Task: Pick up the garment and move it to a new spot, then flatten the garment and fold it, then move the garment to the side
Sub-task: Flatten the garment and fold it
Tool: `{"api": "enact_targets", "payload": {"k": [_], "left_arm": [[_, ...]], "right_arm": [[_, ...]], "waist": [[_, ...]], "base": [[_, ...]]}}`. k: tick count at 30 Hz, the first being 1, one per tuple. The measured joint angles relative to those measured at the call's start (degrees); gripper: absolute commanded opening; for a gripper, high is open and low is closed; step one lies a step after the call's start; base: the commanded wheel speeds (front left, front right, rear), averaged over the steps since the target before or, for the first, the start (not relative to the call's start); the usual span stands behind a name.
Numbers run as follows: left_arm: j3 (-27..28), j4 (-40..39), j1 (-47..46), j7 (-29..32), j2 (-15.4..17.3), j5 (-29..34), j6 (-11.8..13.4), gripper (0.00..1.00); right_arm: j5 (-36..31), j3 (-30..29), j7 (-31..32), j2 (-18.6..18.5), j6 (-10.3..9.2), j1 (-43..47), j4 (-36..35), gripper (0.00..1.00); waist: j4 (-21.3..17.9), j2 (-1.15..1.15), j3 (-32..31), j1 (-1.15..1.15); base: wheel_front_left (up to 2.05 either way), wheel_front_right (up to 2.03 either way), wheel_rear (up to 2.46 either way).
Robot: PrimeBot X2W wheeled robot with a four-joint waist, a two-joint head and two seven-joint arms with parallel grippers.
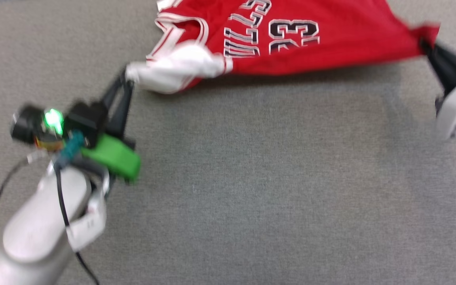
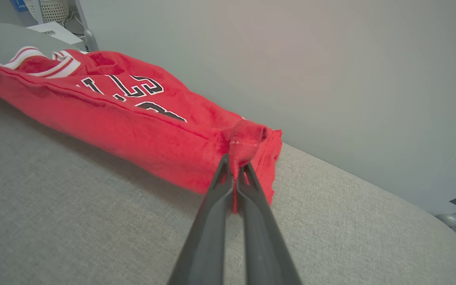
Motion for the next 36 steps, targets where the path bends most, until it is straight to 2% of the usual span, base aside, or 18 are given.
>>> {"api": "enact_targets", "payload": {"k": [7, 11, 18, 23, 28, 34, 36], "left_arm": [[-1.87, -10.03, 19.00, 3.33, 3.59, -4.13, 6.23, 0.00], [-3.74, -13.12, 27.67, 4.71, 4.63, -6.55, 8.33, 0.00], [-5.48, -13.85, 38.10, 4.94, 3.74, -11.31, 10.58, 0.00], [-6.00, -13.56, 43.68, 4.83, 2.93, -15.04, 10.91, 0.00], [-5.69, -13.11, 44.27, 3.26, 2.72, -15.05, 10.89, 0.00], [-4.58, -12.02, 36.77, 2.60, 2.69, -12.52, 8.99, 0.00], [-4.14, -11.48, 32.22, 2.85, 2.81, -11.69, 7.35, 0.00]], "right_arm": [[3.54, -2.45, -1.02, -3.43, 0.00, 17.28, -4.30, 0.00], [3.86, -4.27, -0.92, -3.68, 0.01, 27.67, -6.51, 0.00], [3.02, -10.81, 0.35, -2.53, 0.01, 43.58, -9.89, 0.00], [1.56, -16.56, 3.22, -1.40, 0.01, 52.07, -12.95, 0.00], [-0.98, -21.57, 6.45, 0.53, 0.00, 56.43, -16.57, 0.00], [-3.38, -27.74, 9.99, 3.00, 0.00, 56.29, -21.35, 0.00], [-3.89, -29.87, 11.22, 3.54, 0.00, 55.45, -22.95, 0.00]], "waist": [[0.60, 0.00, -6.49, 0.00], [0.94, 0.00, -9.95, 0.00], [1.09, 0.00, -14.51, 0.00], [0.55, 0.00, -15.77, 0.00], [0.32, 0.00, -15.43, 0.00], [0.02, 0.00, -13.55, 0.00], [-0.11, 0.00, -12.63, 0.00]], "base": [[0.00, 0.00, 0.00], [0.00, 0.00, 0.00], [0.00, 0.00, 0.00], [0.00, 0.00, 0.00], [0.00, 0.00, 0.00], [0.00, 0.00, 0.00], [0.00, 0.00, 0.00]]}}
